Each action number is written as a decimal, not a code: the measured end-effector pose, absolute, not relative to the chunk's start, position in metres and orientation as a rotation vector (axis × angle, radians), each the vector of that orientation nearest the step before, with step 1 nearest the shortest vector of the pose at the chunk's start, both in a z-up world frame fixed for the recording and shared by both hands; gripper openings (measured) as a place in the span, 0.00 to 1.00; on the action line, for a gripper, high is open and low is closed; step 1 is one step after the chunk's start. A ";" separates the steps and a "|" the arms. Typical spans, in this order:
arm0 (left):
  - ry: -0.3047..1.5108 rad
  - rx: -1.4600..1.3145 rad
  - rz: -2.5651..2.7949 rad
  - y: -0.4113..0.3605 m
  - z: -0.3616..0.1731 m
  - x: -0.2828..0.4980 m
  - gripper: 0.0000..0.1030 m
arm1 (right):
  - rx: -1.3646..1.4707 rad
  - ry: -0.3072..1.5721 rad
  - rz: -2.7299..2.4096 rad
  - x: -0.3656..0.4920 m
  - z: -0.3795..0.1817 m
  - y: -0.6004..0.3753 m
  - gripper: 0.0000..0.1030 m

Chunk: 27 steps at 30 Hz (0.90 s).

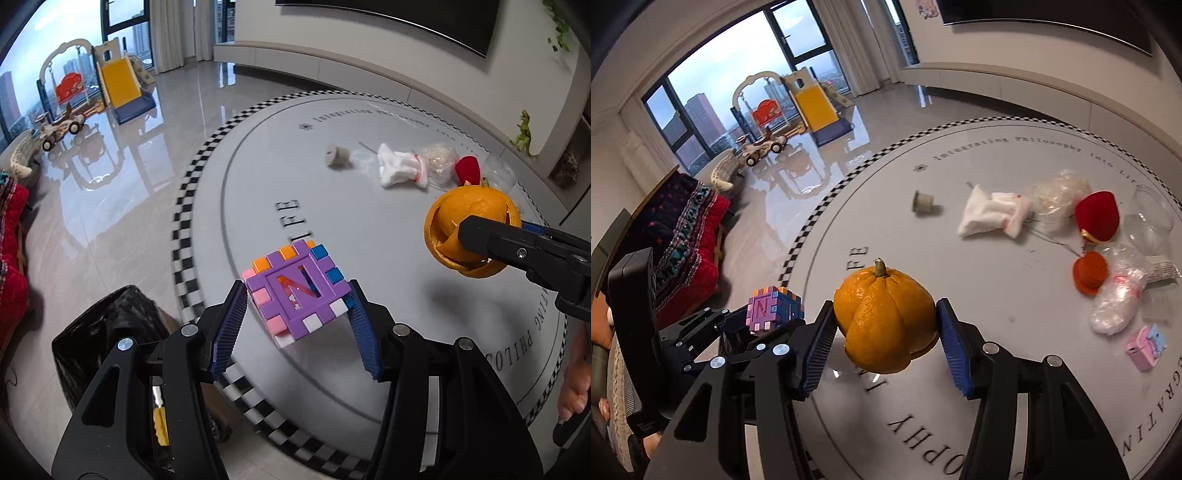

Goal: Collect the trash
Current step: 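Carry the cube and orange over the bin and release both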

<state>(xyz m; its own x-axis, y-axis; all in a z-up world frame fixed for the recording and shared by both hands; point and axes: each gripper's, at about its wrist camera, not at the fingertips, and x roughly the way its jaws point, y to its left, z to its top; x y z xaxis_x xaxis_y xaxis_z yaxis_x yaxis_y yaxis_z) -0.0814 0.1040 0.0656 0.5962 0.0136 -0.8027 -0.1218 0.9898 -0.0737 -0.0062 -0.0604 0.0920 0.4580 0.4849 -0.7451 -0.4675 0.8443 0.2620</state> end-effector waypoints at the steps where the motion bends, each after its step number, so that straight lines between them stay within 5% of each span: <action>1: 0.928 -0.131 0.097 0.113 0.066 -0.091 0.52 | 0.011 0.928 0.604 -0.012 0.091 -0.050 0.55; 25: 0.998 -0.399 0.598 0.321 0.005 -0.272 0.53 | -0.238 1.045 1.007 -0.120 0.050 0.180 0.55; 26: 1.010 -0.404 0.613 0.326 0.002 -0.275 0.60 | -0.257 1.060 1.026 -0.124 0.047 0.189 0.57; 27: 1.018 -0.408 0.638 0.330 -0.001 -0.279 0.88 | -0.271 1.073 1.033 -0.127 0.045 0.198 0.60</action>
<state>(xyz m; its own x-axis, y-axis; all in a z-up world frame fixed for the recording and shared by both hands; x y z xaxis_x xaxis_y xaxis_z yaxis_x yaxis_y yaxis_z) -0.2790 0.3303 -0.0006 0.3705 0.2989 -0.8794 -0.6610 0.7500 -0.0236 -0.1274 0.1977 0.0446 0.0870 0.5616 -0.8228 -0.8007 0.5308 0.2776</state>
